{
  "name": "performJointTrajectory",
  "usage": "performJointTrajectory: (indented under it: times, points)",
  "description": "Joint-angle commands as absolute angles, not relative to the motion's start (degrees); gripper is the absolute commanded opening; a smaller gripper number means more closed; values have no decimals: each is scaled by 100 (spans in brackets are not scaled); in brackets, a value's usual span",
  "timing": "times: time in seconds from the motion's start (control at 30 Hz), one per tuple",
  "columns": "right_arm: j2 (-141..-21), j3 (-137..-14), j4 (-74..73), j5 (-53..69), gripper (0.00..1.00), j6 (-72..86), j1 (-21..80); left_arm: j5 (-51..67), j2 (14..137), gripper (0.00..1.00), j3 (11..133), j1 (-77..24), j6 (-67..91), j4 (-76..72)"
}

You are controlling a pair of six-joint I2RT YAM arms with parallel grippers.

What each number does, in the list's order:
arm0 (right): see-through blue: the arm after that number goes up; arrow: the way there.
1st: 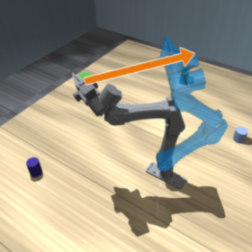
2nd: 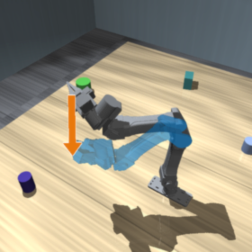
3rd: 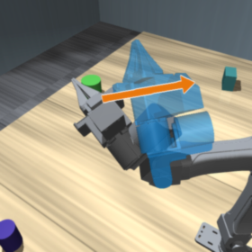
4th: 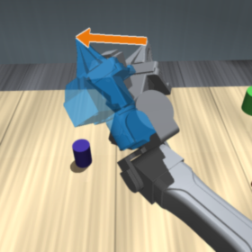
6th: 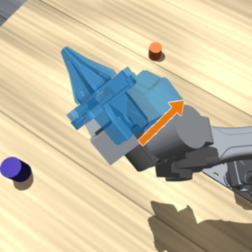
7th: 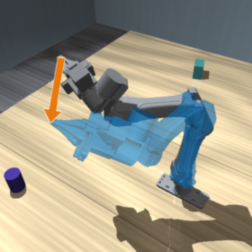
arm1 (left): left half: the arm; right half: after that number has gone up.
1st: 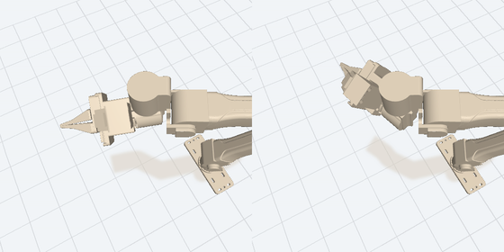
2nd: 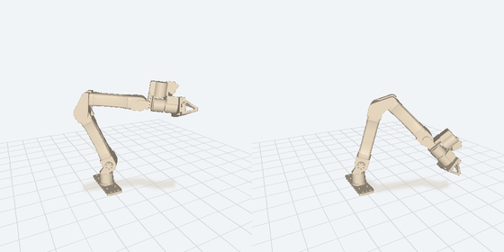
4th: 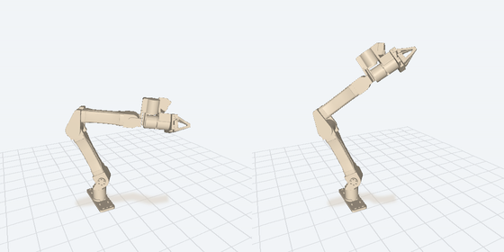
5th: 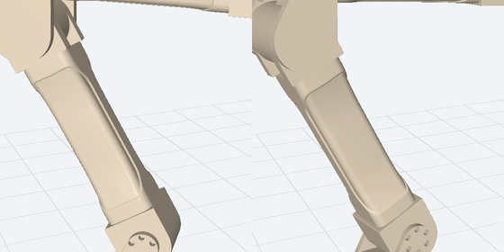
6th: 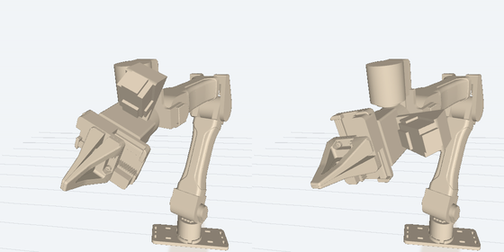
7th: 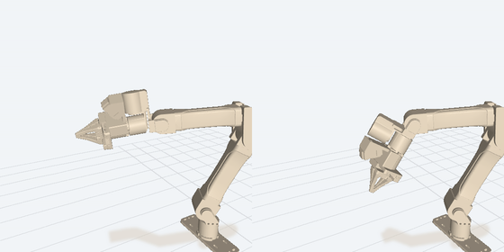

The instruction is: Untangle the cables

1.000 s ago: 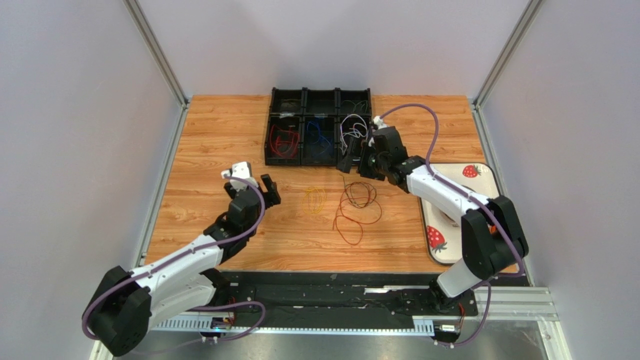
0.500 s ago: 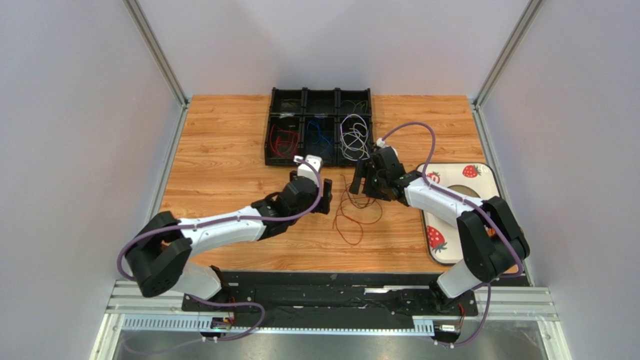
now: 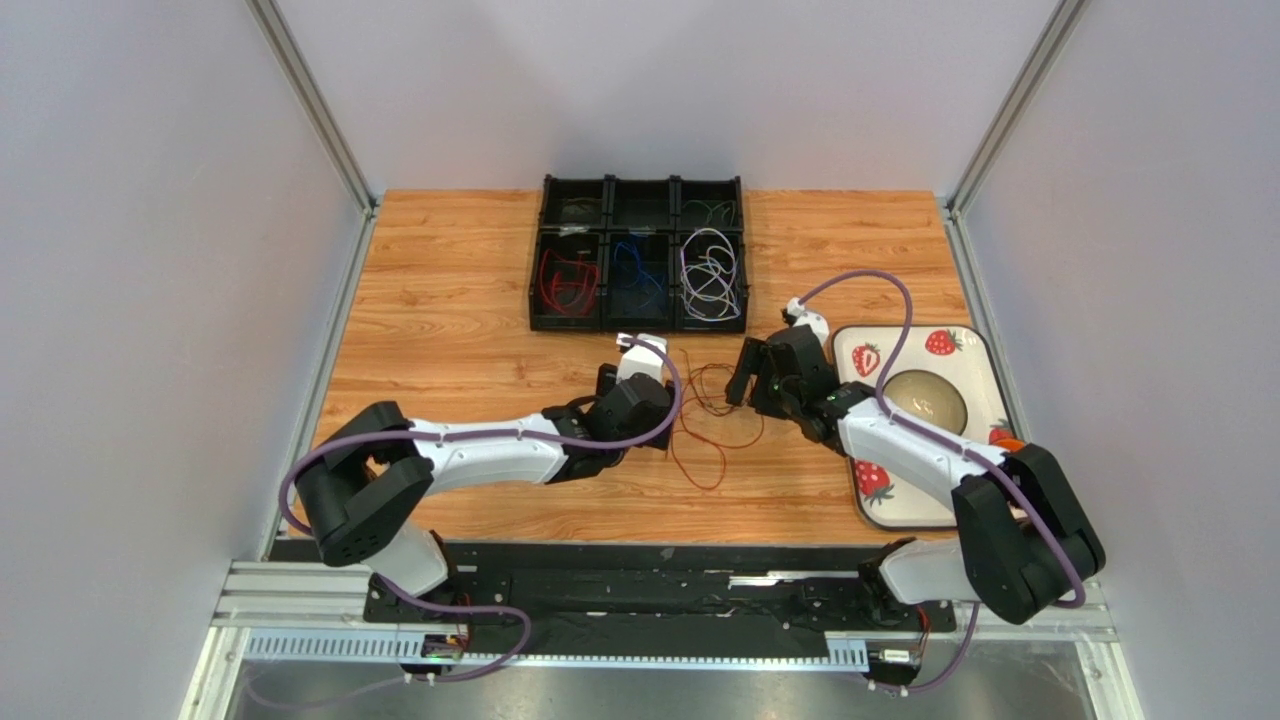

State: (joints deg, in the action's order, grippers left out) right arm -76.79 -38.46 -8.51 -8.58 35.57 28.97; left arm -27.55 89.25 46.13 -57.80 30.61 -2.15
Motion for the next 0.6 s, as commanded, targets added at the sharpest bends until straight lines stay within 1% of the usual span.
performJointTrajectory:
  times: [0.0, 0.03, 0.2, 0.3, 0.33, 0.47, 0.57]
  points:
    - [-7532, -3622, -133, -1168, 76, 3691, 2970, -4050, 8420, 75, 4711, -5836, 3770, 623]
    - [-7506, -3534, -88, -1282, 76, 3691, 2988, -4200, 8411, 77, 4728, -5819, 3797, 702]
    - [-7251, -3147, 455, -1556, 76, 3753, 3094, -4148, 8692, 77, 4851, -5739, 3726, 782]
    - [-7277, -3120, 466, -1582, 77, 3753, 3094, -4193, 9008, 74, 5123, -5564, 4069, 1221]
    - [-7330, -3146, 448, -1591, 77, 3744, 3094, -4053, 9139, 72, 5228, -5450, 4130, 1274]
    - [-7400, -3146, 492, -1608, 77, 3735, 3094, -3815, 9290, 67, 5238, -5388, 3912, 915]
    - [-7453, -3173, 492, -1582, 77, 3727, 3094, -3814, 9527, 62, 5440, -5379, 3937, 1115]
